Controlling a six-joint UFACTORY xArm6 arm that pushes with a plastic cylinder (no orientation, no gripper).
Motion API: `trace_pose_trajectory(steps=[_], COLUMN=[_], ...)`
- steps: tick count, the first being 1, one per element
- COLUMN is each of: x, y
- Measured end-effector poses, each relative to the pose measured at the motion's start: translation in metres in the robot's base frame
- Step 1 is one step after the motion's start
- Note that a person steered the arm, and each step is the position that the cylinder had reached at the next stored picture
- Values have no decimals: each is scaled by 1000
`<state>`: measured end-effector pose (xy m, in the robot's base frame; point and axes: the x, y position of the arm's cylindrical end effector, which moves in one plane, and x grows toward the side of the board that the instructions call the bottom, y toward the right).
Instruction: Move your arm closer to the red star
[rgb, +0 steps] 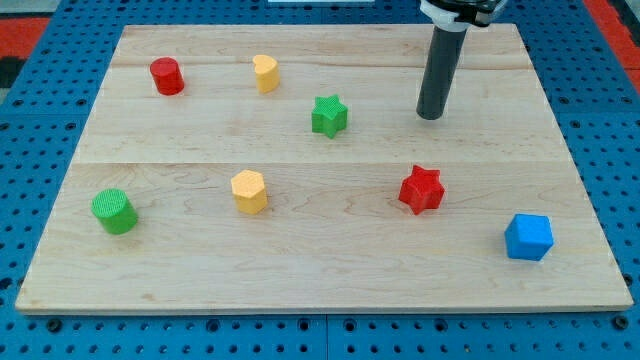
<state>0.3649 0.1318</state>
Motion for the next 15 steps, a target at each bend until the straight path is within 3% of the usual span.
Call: trace_pose_trajectory(steps=[5,10,14,15], x=[-2,126,171,163], y=[1,40,38,13])
